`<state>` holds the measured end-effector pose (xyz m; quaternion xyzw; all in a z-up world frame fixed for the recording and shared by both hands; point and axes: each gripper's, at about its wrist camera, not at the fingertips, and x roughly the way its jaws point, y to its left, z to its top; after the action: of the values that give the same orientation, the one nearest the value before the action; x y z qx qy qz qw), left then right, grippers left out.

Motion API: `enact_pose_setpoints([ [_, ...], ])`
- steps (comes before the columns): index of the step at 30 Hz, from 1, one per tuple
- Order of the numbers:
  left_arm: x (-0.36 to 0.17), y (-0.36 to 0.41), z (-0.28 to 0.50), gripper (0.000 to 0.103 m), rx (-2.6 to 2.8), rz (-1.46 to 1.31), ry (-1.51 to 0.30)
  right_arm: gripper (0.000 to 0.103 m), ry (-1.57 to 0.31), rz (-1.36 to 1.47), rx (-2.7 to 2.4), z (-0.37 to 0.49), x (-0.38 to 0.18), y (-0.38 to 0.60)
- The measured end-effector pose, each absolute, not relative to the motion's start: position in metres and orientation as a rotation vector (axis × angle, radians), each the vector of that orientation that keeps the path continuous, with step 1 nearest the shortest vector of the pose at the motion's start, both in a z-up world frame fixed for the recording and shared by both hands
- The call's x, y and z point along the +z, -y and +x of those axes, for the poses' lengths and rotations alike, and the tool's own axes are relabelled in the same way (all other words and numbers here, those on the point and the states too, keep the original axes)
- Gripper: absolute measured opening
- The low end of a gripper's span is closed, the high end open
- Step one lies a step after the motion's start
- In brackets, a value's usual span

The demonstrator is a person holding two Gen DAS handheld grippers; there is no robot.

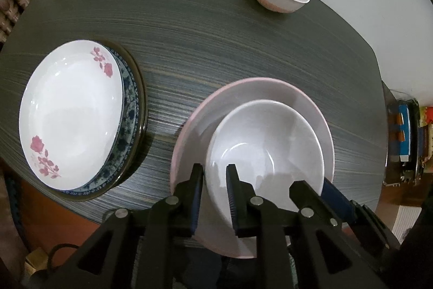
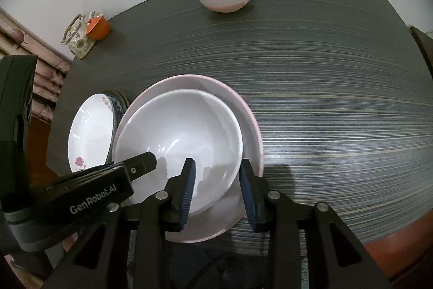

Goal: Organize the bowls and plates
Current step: 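Open both tools and lift them out of the nested bowls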

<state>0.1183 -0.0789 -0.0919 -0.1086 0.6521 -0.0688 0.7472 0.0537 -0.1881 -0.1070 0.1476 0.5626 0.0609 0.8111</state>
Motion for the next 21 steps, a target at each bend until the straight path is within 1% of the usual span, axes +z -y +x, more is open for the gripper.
enact_pose_setpoints([
  [7, -0.087, 0.077, 0.117, 0.018, -0.151, -0.235, -1.411, 0.036, -1.201, 0.326, 0.142, 0.052, -0.107, 0.189],
  [8, -0.085, 0.077, 0.117, 0.02, -0.152, -0.231, -1.405, 0.036, -1.201, 0.326, 0.142, 0.052, -0.107, 0.188],
  [9, -0.084, 0.077, 0.117, 0.027, -0.156, -0.23, -1.401, 0.036, -1.201, 0.326, 0.146, 0.052, -0.107, 0.188],
  [11, -0.082, 0.079, 0.115, 0.035, -0.155, -0.214, -1.388, 0.039, -1.201, 0.326, 0.156, 0.051, -0.106, 0.188],
  [13, -0.079, 0.08, 0.114, 0.035, -0.164, -0.198, -1.377, 0.044, -1.199, 0.318, 0.168, 0.05, -0.105, 0.185],
  [17, -0.073, 0.081, 0.113, 0.036, -0.172, -0.185, -1.36, 0.045, -1.197, 0.305, 0.169, 0.048, -0.104, 0.183],
  [21, -0.067, 0.08, 0.113, 0.041, -0.187, -0.181, -1.335, 0.046, -1.191, 0.308, 0.171, 0.046, -0.101, 0.184],
])
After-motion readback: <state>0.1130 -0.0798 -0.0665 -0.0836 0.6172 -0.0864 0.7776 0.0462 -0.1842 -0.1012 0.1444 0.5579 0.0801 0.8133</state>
